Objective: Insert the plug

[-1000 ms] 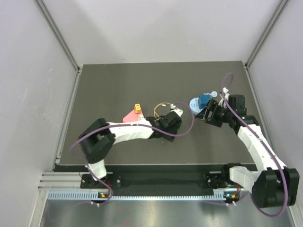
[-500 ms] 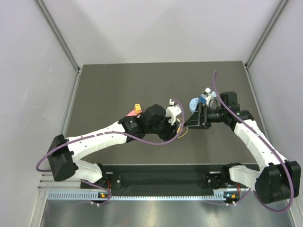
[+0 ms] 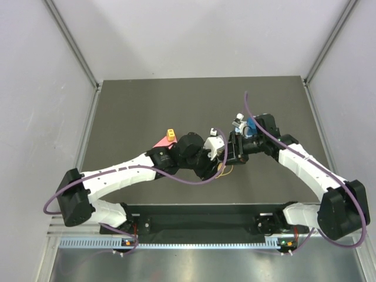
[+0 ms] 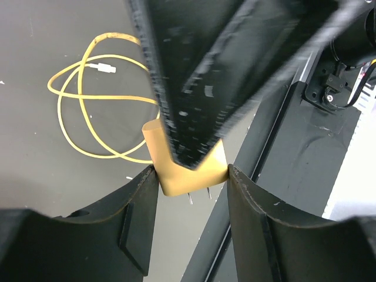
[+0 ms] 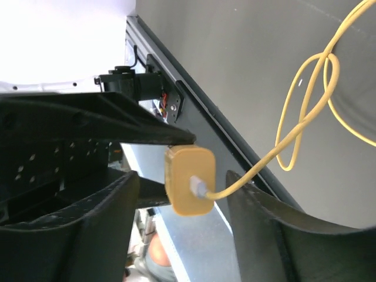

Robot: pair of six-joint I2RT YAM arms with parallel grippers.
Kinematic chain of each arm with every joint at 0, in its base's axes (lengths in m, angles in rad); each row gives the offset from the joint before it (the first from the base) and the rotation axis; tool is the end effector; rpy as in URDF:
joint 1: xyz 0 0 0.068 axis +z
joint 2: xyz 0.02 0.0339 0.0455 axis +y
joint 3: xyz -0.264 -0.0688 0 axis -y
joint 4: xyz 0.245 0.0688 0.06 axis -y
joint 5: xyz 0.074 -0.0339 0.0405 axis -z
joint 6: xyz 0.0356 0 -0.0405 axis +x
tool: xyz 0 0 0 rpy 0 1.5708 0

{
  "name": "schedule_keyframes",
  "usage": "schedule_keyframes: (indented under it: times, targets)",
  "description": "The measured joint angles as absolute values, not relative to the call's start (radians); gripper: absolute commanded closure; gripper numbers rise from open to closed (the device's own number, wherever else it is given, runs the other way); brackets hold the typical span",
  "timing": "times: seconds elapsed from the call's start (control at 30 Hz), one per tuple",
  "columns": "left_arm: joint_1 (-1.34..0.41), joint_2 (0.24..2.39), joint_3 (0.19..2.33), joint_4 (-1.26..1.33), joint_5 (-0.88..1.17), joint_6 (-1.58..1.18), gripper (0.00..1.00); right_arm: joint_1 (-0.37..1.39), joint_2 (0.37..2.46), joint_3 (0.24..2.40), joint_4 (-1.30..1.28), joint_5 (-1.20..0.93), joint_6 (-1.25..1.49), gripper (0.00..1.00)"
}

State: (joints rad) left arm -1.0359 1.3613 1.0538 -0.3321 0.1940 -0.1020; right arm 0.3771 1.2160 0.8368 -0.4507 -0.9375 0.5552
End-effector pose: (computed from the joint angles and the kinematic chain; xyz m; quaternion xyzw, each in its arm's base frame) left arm 0.1491 -0.2652 0.2897 0.4392 0.7746 -0.3136 0.3298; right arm 0.2147 0.1159 0.2560 -0.0890 0.8429 0.5214 0.0992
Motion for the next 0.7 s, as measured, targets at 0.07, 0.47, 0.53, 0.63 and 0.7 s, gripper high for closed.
schedule_keyframes:
  times: [0.07,0.47,0.53,0.63,0.7]
  targets:
    - [-1.036,1.353,1.046,-0.324,0.194,-0.102,1.00,0.380,1.235,0.837,-0.441,-0.935,0.571,0.49]
    - [-1.036,1.294,1.004,-0.291,0.170,-0.104,0.84,0.424,1.249,0.828,-0.379,-0.954,0.624,1.00]
    - [-1.036,1.293,1.004,-0.290,0.149,-0.116,0.41,0.424,1.246,0.825,-0.358,-0.950,0.638,1.00]
    - [-1.037,1.283,1.003,-0.281,0.115,-0.129,0.01,0.416,1.229,0.825,-0.336,-0.930,0.649,1.00]
    - [-1.037,1.264,0.999,-0.267,0.095,-0.155,0.01,0.400,1.203,0.825,-0.329,-0.899,0.651,1.00]
